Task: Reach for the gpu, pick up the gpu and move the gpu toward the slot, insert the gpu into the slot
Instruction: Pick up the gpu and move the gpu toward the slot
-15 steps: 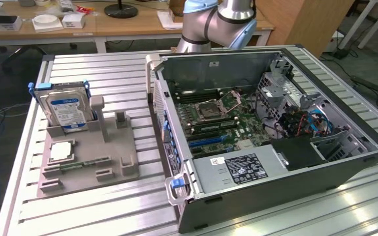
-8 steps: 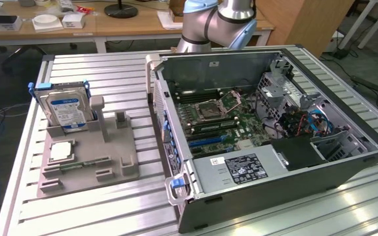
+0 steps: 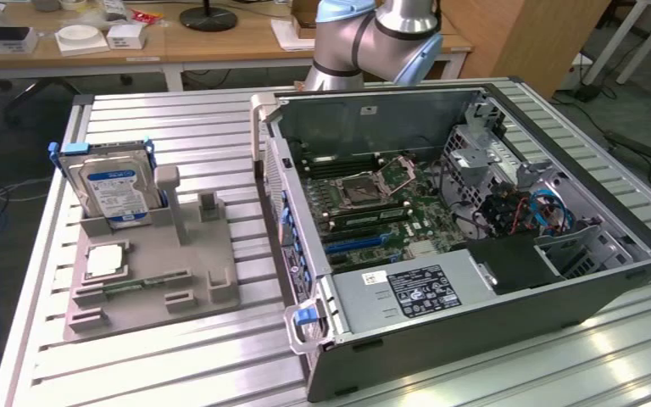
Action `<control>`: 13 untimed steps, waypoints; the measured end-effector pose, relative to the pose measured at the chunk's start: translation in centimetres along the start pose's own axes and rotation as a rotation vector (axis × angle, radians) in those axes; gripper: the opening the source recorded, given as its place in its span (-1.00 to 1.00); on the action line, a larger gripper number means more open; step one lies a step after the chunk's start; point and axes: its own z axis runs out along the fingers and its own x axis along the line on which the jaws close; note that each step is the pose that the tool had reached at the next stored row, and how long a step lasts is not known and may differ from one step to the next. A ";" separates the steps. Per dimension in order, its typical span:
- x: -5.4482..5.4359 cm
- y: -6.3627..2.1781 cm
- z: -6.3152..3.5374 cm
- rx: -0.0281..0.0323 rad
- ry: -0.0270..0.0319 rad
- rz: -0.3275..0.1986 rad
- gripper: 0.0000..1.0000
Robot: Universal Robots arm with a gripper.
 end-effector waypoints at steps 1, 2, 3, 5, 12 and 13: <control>0.0 -0.03 0.19 -0.0001 -0.0004 0.000 -0.44; 0.0 -0.05 0.36 -0.0001 -0.0007 0.000 -0.44; 0.0 -0.07 0.55 0.0000 -0.0010 0.000 -0.44; 0.0 -0.09 0.91 -0.0001 -0.0017 0.000 -0.44; 0.1 -0.23 2.17 -0.0001 -0.0034 0.000 -0.44; 0.1 -0.29 2.35 -0.0001 -0.0034 0.000 -0.44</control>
